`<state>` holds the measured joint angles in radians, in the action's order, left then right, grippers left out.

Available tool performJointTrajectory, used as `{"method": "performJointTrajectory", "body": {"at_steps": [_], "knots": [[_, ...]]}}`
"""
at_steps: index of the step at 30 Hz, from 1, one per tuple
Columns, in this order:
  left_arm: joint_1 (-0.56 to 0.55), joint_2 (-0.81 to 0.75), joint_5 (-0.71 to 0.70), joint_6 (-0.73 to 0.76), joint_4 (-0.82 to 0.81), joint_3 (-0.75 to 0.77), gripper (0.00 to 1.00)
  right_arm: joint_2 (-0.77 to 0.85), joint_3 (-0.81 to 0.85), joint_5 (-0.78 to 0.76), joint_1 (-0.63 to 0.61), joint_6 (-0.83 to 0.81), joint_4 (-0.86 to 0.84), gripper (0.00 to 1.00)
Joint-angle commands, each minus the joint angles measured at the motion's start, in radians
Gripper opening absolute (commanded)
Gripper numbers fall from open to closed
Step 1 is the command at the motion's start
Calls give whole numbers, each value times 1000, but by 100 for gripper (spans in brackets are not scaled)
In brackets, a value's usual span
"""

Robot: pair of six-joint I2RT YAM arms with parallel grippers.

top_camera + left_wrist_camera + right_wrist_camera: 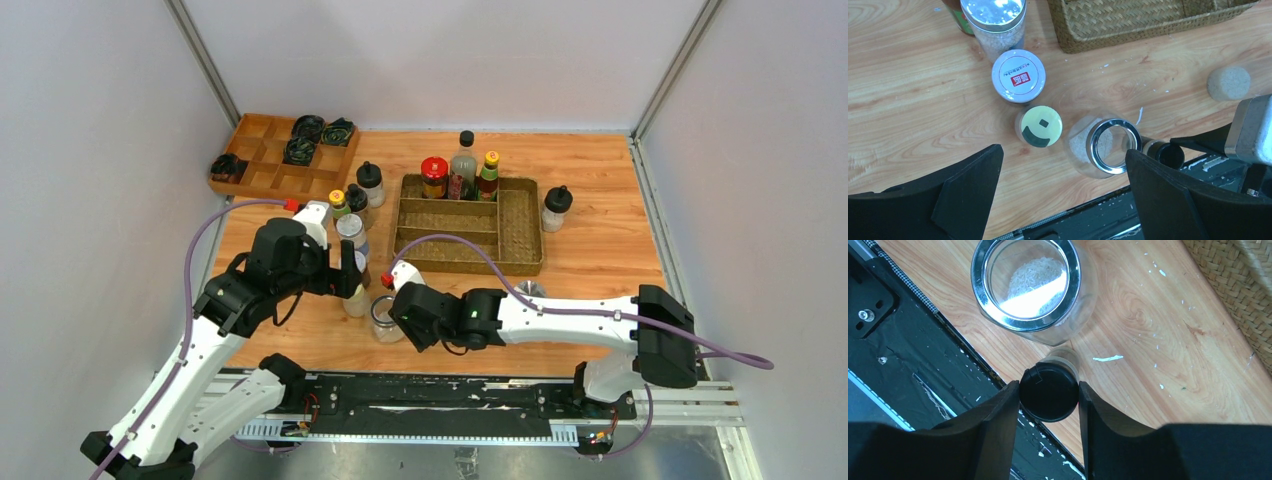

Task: Organize the condiment bottles
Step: Pick up the bottle from the corner of the board, then place the bottle in the storage box.

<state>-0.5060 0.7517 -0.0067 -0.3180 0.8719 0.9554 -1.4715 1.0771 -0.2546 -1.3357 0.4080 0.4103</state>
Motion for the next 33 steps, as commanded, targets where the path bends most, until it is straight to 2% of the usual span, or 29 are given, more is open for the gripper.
{"method": "performJointTrajectory", "body": {"at_steps": [1,8,12,15,19,24,33], "knots": [[6,4,20,18,21,30,100,-3,33,-49,-13,-6,2,43],[6,10,22,20,21,31,99,9,83,-109,-10,-35,48,38],[6,11,22,20,19,28,99,30,180,-162,17,-95,92,39],[6,14,24,19,18,25,99,32,298,-175,79,-139,163,39],[6,19,30,19,18,23,99,-1,458,-135,220,-196,194,38],[6,15,37,14,18,23,99,-132,699,-29,402,-262,190,37],[6,-11,43,7,22,16,99,-488,1132,126,558,-348,200,37]]}}
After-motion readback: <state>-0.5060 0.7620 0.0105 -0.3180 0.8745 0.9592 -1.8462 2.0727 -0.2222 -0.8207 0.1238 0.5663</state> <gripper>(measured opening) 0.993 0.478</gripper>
